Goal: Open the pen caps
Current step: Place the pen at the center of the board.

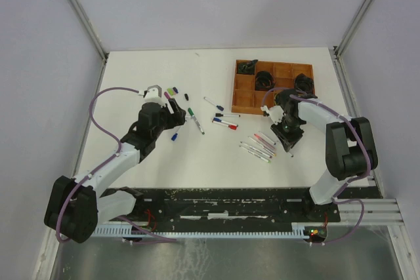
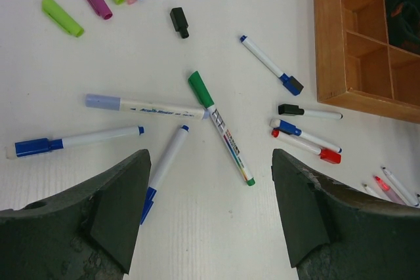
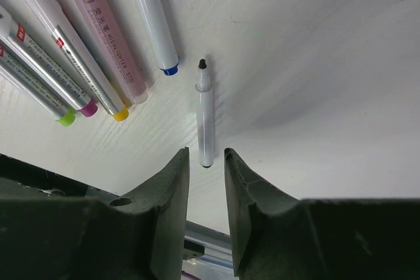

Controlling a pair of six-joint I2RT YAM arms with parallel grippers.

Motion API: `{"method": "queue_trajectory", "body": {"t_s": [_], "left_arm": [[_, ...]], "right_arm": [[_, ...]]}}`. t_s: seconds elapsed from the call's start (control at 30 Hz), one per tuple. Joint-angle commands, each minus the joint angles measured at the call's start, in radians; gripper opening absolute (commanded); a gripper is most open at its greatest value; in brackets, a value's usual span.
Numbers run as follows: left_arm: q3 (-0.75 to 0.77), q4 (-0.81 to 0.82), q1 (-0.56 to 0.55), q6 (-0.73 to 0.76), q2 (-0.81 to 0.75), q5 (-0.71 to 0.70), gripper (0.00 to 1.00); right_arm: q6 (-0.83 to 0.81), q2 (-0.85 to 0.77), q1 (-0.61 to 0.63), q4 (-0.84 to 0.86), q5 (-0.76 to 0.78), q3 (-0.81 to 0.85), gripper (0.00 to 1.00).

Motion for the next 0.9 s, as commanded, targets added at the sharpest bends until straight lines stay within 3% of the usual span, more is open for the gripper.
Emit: {"method": "queue_trajectory", "body": {"t_s": [0.0,0.37,0.67,0.77,0.87], "left_arm": [[0.029,0.043,0.006,0.041,0.002,-0.014,0.81],[0.031,0.042,0.007,0.041,0.005,-0.009,0.81],[0.031,0.041,0.010,0.041,0.008,-0.005,0.81],[0.032,0.041,0.010,0.041,0.009,-0.004,0.81],[0.032,0.042,0.010,0.041,0.009,-0.001,0.81]], "right_arm": [[-0.004,0.020,-0.002,-0.014,-0.016,0.037,0.35],[0.022,0.077,0.005,-0.004,0.023,0.046,0.28],[0.051,0.092,0.004,0.000,0.077,0.053,0.16],[0.053,0.091,0.003,0.002,0.079,0.053,0.16],[0.051,0.090,0.003,-0.002,0.069,0.052,0.23]]}}
